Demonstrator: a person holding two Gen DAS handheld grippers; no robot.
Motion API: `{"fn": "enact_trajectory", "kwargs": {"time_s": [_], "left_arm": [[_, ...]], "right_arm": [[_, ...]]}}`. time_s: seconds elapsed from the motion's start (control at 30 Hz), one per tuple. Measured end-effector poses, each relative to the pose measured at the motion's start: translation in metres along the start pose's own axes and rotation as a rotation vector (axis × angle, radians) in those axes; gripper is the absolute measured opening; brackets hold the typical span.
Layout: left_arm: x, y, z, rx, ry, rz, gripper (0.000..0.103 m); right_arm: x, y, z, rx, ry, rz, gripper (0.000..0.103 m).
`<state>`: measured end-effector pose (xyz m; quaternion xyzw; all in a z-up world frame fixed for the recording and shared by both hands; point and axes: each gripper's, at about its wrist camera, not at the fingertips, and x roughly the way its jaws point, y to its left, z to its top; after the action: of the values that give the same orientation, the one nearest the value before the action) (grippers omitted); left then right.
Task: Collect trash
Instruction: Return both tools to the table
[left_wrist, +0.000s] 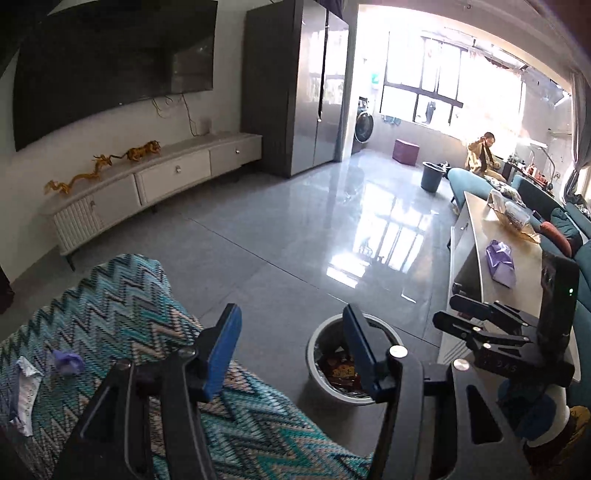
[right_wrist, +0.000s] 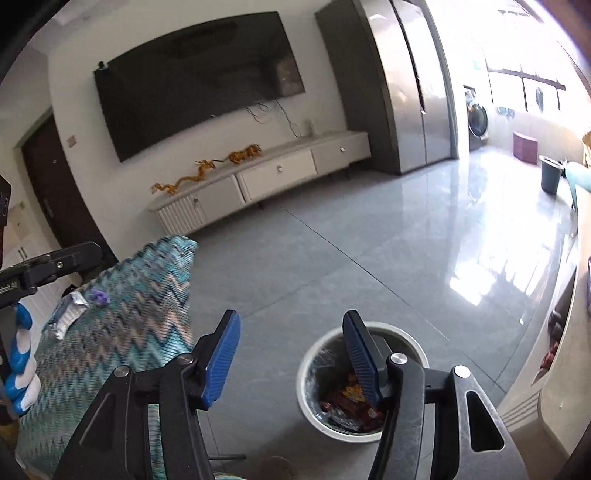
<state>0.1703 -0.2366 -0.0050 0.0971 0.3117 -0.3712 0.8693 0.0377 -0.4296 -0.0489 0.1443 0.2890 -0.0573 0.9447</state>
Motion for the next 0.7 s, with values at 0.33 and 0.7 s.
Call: {"fn": "enact_trajectory", "kwargs": {"time_s": [0.33,0.7], "left_arm": [[-0.106,0.101,-0.034,-0.089,-0.066,0.166,0.056],[-0.187,0.166,-0.123,-0.205,-0.124,0.484,0.068]], "right_arm": [[-0.020,0.084,0.012,-0.108,-0.059,0.099,0.067],[-0.007,0.153,-0.005,-0.178,-0.035,0.157,0.085]]}}
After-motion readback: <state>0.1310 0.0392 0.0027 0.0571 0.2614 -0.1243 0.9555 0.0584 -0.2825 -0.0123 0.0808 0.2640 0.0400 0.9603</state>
